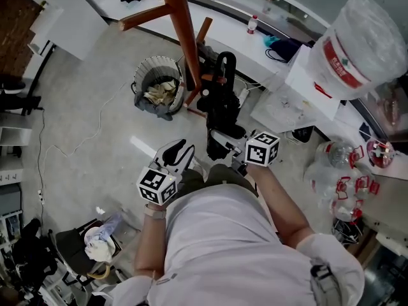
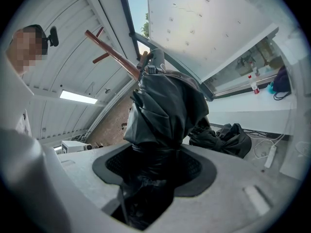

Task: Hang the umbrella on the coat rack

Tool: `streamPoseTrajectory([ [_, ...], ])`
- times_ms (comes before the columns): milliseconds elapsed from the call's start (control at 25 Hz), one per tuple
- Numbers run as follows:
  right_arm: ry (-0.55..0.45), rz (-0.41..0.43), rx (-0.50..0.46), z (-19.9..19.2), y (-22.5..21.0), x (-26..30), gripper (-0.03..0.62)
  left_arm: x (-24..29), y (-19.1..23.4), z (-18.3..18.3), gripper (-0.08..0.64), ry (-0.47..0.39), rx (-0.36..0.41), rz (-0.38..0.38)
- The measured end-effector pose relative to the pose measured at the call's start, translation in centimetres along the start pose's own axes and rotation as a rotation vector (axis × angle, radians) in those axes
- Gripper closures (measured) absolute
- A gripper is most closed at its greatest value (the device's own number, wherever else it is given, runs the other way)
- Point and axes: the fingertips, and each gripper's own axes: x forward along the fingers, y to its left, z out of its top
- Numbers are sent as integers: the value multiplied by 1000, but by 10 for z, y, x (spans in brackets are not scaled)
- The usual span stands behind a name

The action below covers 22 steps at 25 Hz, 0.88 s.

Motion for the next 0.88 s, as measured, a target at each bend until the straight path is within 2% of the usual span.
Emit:
streamPoseTrajectory([
  [880,54,-22,1,-38,-7,16,344,-26,-4,-20,449,8,-36,26],
])
